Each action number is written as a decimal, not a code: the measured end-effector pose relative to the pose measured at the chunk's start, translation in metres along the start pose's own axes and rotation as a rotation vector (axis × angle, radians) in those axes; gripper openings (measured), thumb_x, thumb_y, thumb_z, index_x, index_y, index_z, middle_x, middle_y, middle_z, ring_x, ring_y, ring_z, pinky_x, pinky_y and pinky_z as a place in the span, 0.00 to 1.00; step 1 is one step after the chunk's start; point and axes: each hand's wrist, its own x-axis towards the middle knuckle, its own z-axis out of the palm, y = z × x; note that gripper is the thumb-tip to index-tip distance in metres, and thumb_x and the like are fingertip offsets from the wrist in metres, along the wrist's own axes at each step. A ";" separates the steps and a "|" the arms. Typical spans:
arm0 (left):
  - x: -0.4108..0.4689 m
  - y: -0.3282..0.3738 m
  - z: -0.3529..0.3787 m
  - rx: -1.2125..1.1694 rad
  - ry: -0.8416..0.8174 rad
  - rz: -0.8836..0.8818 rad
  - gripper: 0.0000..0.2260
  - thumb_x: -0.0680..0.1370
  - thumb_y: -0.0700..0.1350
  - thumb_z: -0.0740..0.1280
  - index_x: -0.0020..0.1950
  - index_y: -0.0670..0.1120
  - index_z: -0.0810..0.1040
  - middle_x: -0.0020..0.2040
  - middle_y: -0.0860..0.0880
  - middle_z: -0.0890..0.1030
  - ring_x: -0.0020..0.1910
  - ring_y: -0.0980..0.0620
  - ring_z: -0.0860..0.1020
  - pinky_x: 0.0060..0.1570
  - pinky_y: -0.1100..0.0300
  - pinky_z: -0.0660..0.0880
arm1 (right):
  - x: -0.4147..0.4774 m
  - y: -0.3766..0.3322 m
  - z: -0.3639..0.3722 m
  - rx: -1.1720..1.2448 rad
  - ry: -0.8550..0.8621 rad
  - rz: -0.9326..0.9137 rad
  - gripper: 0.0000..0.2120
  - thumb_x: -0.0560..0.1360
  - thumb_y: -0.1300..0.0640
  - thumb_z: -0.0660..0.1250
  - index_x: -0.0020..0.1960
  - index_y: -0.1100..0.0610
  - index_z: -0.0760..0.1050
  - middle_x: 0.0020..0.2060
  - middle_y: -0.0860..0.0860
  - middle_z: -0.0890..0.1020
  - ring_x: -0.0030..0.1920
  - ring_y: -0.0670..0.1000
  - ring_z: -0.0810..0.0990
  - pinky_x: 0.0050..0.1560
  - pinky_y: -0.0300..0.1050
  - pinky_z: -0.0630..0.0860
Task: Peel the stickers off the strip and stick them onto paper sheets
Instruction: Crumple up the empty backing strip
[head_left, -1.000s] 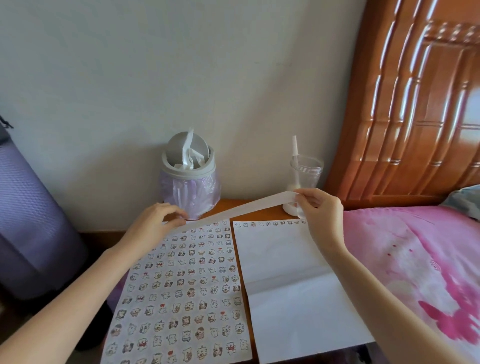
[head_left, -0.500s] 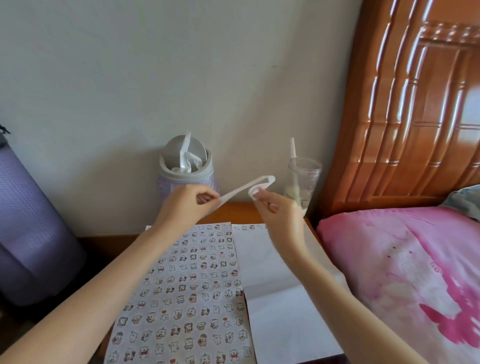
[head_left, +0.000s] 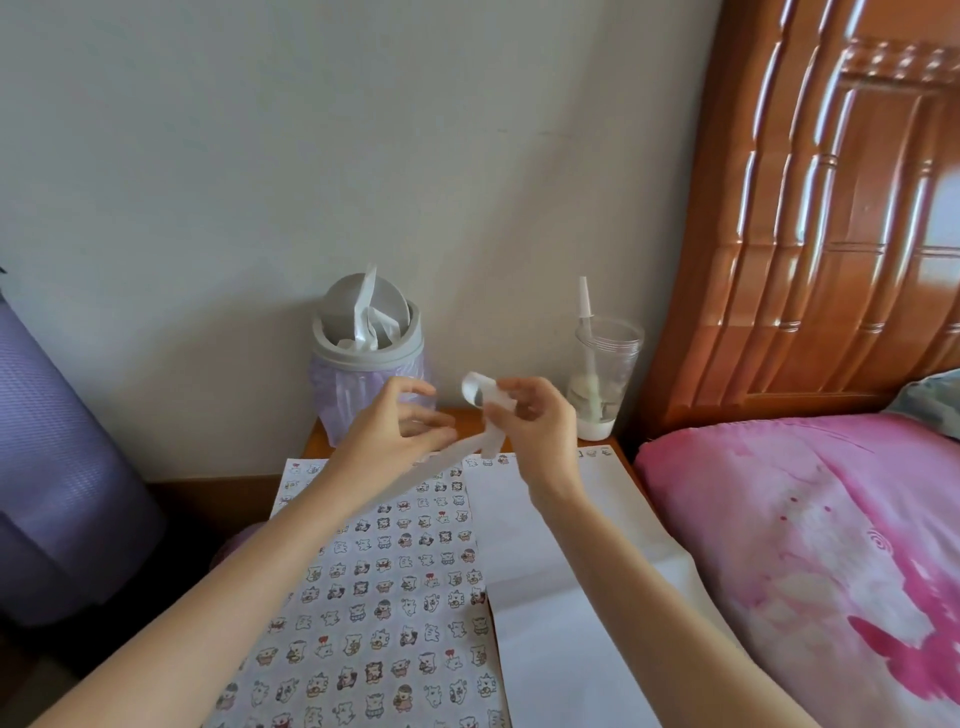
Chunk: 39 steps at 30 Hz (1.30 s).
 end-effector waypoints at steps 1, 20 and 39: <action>-0.002 -0.008 -0.006 0.111 -0.067 -0.044 0.20 0.70 0.51 0.73 0.59 0.55 0.70 0.49 0.58 0.82 0.51 0.64 0.78 0.53 0.65 0.72 | 0.003 0.003 -0.005 -0.009 0.022 0.012 0.14 0.69 0.68 0.71 0.50 0.54 0.77 0.42 0.50 0.80 0.42 0.52 0.77 0.43 0.42 0.75; 0.014 0.017 0.000 0.165 0.099 0.072 0.05 0.72 0.44 0.72 0.44 0.44 0.81 0.36 0.51 0.82 0.31 0.62 0.77 0.33 0.72 0.71 | -0.029 -0.013 0.012 -0.163 -0.411 -0.096 0.15 0.78 0.46 0.61 0.58 0.53 0.74 0.52 0.45 0.72 0.53 0.38 0.71 0.52 0.28 0.67; -0.015 0.002 -0.045 0.180 -0.206 -0.021 0.09 0.71 0.52 0.70 0.50 0.57 0.78 0.40 0.53 0.84 0.30 0.61 0.77 0.32 0.68 0.74 | 0.016 0.017 -0.043 -0.348 -0.094 -0.018 0.06 0.78 0.64 0.59 0.48 0.59 0.74 0.35 0.53 0.77 0.32 0.50 0.74 0.30 0.38 0.71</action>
